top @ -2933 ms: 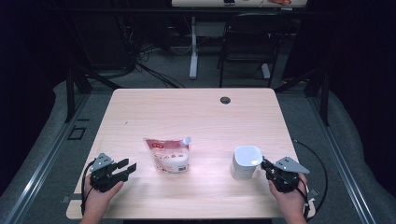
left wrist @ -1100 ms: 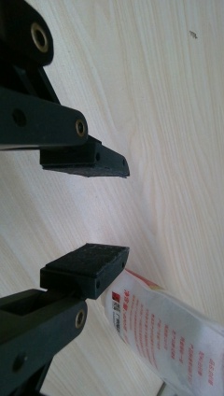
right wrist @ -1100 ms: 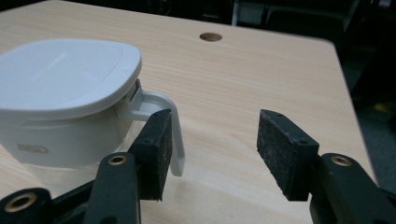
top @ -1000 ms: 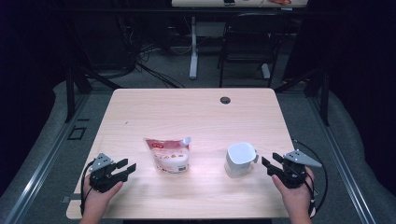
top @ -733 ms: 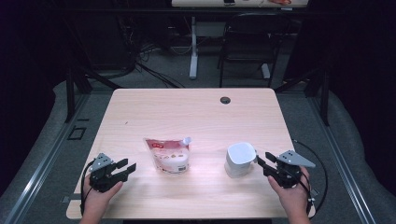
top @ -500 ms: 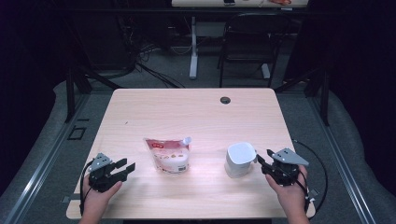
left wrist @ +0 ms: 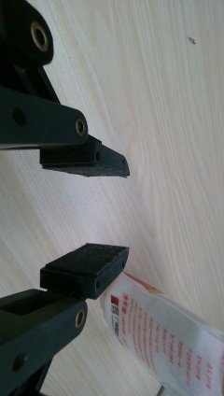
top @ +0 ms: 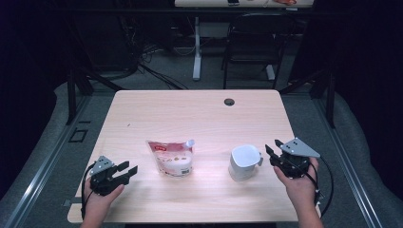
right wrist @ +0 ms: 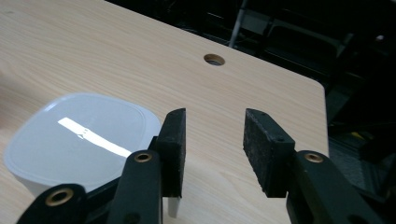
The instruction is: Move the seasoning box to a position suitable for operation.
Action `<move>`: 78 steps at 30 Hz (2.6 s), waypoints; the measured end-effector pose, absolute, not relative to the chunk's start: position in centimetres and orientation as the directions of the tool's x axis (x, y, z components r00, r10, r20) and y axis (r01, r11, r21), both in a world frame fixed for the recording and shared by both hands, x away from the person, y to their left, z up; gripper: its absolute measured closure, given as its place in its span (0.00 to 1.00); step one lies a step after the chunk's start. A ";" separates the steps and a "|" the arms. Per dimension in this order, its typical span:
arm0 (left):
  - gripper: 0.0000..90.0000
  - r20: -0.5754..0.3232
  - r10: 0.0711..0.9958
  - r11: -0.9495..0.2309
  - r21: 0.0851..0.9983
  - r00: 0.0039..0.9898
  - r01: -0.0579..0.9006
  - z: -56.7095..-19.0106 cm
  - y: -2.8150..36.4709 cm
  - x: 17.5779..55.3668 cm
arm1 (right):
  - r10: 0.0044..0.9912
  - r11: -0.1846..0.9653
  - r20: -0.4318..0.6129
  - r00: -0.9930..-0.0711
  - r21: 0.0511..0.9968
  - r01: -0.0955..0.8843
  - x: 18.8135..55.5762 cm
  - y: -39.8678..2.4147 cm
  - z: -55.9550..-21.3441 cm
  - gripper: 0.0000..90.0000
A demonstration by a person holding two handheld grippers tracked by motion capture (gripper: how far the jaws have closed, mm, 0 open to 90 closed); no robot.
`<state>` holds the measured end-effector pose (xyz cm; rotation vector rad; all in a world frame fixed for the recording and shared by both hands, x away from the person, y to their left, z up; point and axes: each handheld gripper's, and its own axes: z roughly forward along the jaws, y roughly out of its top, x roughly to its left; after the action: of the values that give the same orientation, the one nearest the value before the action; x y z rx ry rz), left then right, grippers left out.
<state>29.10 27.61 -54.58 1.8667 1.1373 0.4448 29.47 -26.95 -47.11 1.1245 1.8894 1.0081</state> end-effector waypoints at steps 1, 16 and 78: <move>0.61 -0.133 0.846 -0.197 0.822 0.517 0.534 -54.6 27.6 29.1 | 0.910 0.312 -0.168 -0.380 0.879 0.359 29.6 -26.9 -46.9 0.63; 0.60 -0.128 0.848 -0.199 0.822 0.514 0.534 -54.7 27.5 29.1 | 0.905 0.228 -0.044 -0.424 0.890 0.395 30.9 -25.6 -46.9 0.67; 0.96 -0.093 0.739 -0.296 0.845 0.667 0.445 -51.7 24.2 26.0 | 0.885 0.199 0.039 -0.463 0.869 0.454 30.8 -25.7 -49.2 1.00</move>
<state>26.00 24.21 -51.75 1.9418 0.9234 0.3935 30.79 -25.70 -49.15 1.2443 2.0035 1.1973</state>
